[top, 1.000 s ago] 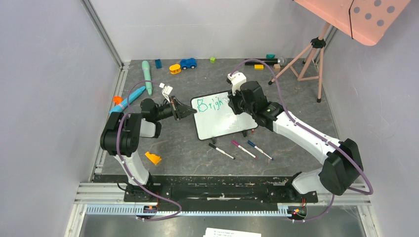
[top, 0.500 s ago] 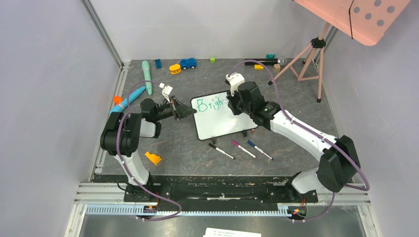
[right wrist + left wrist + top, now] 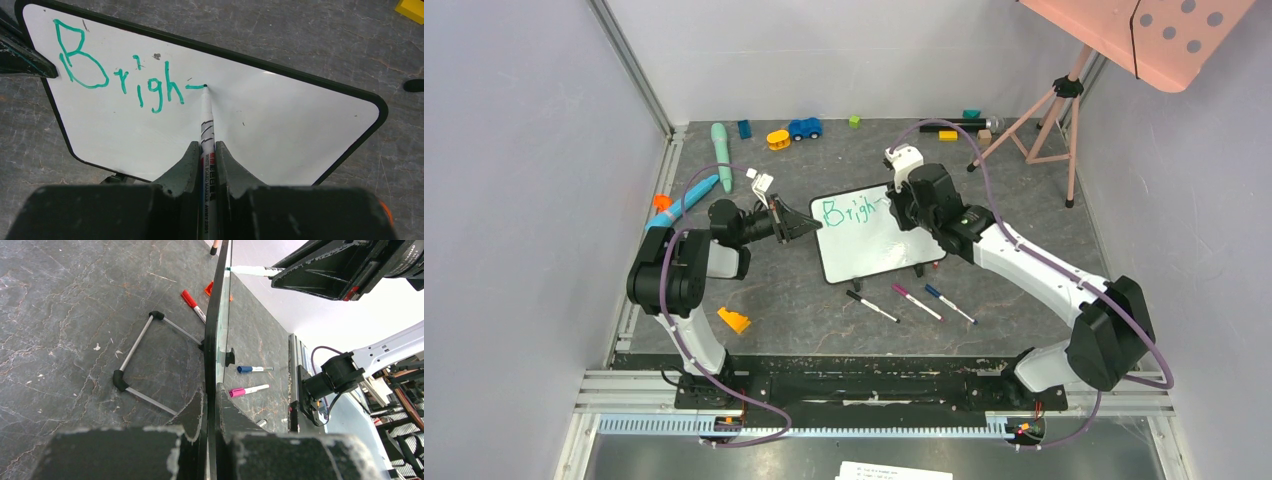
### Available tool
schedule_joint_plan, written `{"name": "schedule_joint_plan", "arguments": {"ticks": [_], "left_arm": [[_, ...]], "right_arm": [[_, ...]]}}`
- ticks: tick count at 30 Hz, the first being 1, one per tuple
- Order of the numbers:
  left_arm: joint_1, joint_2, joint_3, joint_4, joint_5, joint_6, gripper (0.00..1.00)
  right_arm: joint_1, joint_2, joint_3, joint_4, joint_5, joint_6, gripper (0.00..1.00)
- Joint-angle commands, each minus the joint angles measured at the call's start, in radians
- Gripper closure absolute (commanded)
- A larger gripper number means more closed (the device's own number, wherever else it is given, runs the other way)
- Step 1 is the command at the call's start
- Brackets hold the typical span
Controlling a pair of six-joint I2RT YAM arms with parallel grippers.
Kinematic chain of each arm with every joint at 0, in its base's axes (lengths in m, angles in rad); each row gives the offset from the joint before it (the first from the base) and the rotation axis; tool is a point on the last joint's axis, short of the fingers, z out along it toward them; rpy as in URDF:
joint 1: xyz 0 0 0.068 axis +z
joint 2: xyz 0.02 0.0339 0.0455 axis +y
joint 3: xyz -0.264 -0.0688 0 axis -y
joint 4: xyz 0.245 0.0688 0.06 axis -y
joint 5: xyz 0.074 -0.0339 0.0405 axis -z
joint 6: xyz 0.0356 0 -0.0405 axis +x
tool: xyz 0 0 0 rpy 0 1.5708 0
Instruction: Write a sentence on the whiteboard
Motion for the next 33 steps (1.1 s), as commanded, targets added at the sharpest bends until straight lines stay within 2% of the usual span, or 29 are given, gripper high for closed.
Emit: {"name": "schedule_joint_plan", "arguments": {"ticks": [1,12,33], "left_arm": [[-0.004,-0.033,-0.003,0.033,0.023,0.063,0.98],[-0.004,-0.037,-0.006,0.031,0.022,0.064,0.98],[-0.004,-0.038,-0.005,0.028,0.021,0.067,0.98]], "right_arm": [[-0.018,-0.032,0.02,0.021,0.038,0.001,1.0],[-0.018,-0.072,0.047,0.031,-0.054,0.004,1.0],[-0.019,0.026,0.093,0.04,-0.035,0.001,1.0]]}}
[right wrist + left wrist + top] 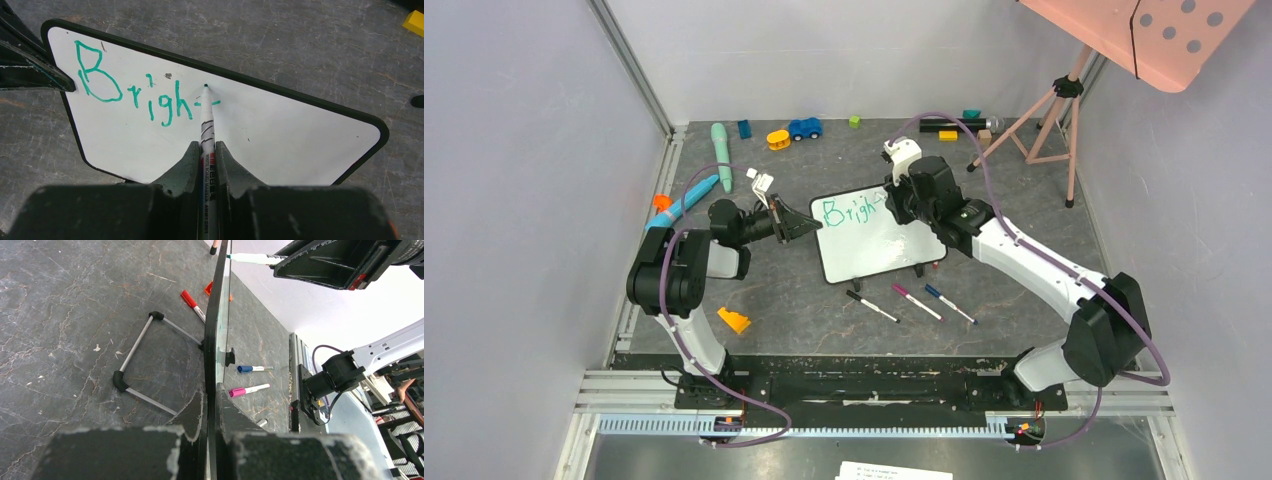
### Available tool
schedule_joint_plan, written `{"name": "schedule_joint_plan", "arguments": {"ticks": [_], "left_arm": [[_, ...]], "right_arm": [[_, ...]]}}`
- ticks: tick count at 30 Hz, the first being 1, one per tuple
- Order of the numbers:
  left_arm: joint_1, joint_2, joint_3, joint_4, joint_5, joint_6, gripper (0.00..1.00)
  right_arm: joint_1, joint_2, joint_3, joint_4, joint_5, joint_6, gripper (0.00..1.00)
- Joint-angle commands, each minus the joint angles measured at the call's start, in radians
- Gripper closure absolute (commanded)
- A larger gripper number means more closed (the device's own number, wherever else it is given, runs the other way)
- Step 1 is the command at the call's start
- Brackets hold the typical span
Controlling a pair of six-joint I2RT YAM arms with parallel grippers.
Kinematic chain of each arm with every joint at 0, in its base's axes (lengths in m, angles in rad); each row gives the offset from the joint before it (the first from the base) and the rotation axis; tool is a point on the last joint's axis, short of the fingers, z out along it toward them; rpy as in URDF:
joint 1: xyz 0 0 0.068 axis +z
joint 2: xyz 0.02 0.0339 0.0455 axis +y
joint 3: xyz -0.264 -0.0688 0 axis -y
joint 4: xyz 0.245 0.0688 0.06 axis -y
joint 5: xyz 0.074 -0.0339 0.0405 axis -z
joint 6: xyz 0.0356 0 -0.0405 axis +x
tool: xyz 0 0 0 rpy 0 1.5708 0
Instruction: Write a sentence on the whiteboard
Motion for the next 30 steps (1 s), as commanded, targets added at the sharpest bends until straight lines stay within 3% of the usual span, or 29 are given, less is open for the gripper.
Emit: {"name": "schedule_joint_plan", "arguments": {"ticks": [1,30], "left_arm": [[-0.004,-0.035,-0.005,0.026,0.019,0.061,0.98],[-0.004,-0.038,-0.005,0.023,0.019,0.063,0.98]], "right_arm": [[-0.004,0.011,0.042,0.04,0.015,0.002,1.0],[-0.004,-0.099,-0.169,0.053,0.029,0.009,1.0]]}}
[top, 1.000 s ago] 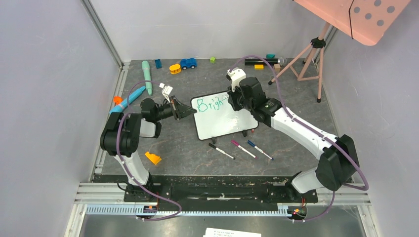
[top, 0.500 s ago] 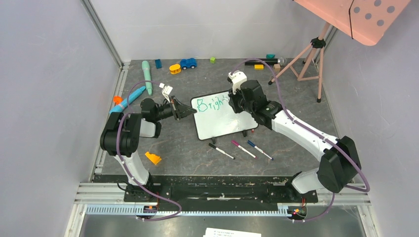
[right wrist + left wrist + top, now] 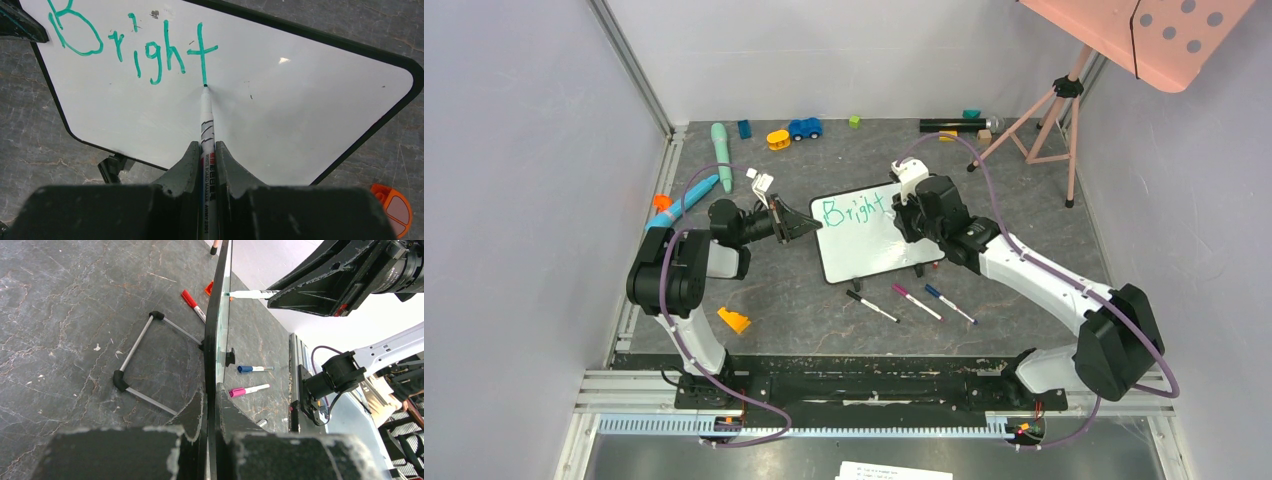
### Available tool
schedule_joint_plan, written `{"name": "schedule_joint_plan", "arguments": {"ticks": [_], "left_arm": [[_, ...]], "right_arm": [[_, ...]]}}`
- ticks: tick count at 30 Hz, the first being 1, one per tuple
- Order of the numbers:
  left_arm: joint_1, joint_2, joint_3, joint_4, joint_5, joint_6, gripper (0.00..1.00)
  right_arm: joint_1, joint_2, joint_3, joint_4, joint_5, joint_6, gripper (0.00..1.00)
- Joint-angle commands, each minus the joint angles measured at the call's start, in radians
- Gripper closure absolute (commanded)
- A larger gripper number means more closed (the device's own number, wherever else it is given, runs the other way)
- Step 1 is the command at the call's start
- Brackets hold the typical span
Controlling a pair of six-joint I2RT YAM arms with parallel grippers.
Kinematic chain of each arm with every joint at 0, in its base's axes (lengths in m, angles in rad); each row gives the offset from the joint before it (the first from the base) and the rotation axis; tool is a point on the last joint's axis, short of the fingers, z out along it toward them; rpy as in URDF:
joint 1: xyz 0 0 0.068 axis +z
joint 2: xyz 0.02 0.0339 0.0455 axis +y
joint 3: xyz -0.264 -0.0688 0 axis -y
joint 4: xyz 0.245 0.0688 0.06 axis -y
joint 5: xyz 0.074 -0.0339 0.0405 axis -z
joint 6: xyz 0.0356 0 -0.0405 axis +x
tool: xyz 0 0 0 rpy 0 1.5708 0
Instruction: Write a sentence on the whiteboard
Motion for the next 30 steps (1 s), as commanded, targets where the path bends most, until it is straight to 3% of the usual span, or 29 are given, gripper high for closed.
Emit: {"name": "schedule_joint_plan", "arguments": {"ticks": [1,30], "left_arm": [[-0.004,-0.039,-0.005,0.03,0.021,0.062,0.98],[-0.004,-0.044,-0.008,0.024,0.016,0.065,0.98]], "right_arm": [[-0.005,-0.027,-0.003,0.012,0.044,0.005,1.0],[-0.022,-0.14,0.006,0.025,0.006,0.001,1.0]]}}
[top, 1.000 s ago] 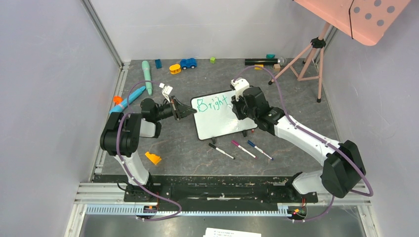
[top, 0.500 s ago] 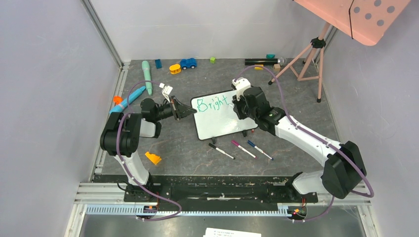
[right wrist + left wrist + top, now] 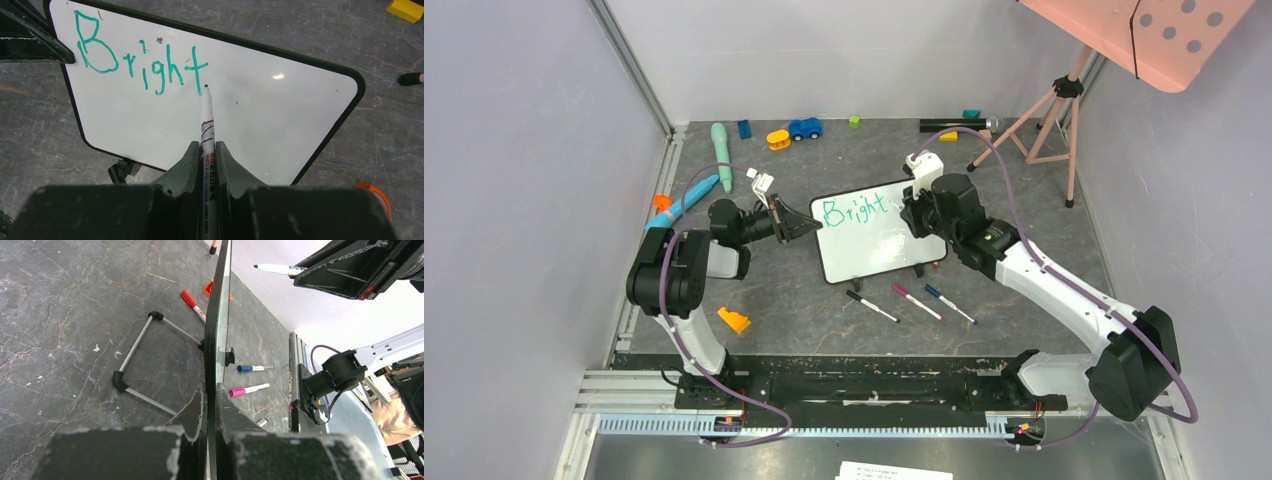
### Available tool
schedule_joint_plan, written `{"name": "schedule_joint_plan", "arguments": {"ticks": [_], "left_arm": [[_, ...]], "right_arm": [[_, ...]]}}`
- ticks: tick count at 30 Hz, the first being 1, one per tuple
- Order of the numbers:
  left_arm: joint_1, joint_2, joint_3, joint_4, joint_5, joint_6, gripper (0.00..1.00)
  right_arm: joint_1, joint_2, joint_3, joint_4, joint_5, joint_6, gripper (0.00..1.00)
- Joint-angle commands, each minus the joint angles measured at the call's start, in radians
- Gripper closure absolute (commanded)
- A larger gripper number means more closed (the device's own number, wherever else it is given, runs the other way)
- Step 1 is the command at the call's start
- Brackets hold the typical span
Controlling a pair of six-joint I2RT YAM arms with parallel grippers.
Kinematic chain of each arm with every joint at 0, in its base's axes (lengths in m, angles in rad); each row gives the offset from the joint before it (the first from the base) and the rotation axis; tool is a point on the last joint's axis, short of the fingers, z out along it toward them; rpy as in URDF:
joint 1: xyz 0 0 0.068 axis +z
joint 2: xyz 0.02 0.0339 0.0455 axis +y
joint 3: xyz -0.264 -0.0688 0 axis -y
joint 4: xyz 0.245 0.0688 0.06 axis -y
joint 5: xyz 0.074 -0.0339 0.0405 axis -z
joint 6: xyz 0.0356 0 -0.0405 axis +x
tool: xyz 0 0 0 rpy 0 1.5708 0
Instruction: Write a sentence on the whiteboard
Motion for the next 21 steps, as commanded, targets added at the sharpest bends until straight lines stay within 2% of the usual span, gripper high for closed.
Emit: {"name": "schedule_joint_plan", "arguments": {"ticks": [1,13,21], "left_arm": [[-0.004,-0.042,-0.01,0.025,0.013,0.061,0.98],[-0.006,-0.061,-0.018,-0.015,-0.005,0.092,0.98],[-0.01,-0.067,-0.015,-0.046,-0.012,0.11,0.98]], "right_arm": [[-0.008,-0.043,-0.005,0.054,0.019,-0.004,1.0],[-0.015,-0.109,-0.11,0.142,0.194,0.02,1.0],[-0.019,-0.148,-0.182,0.199,0.166,-0.018,1.0]]}}
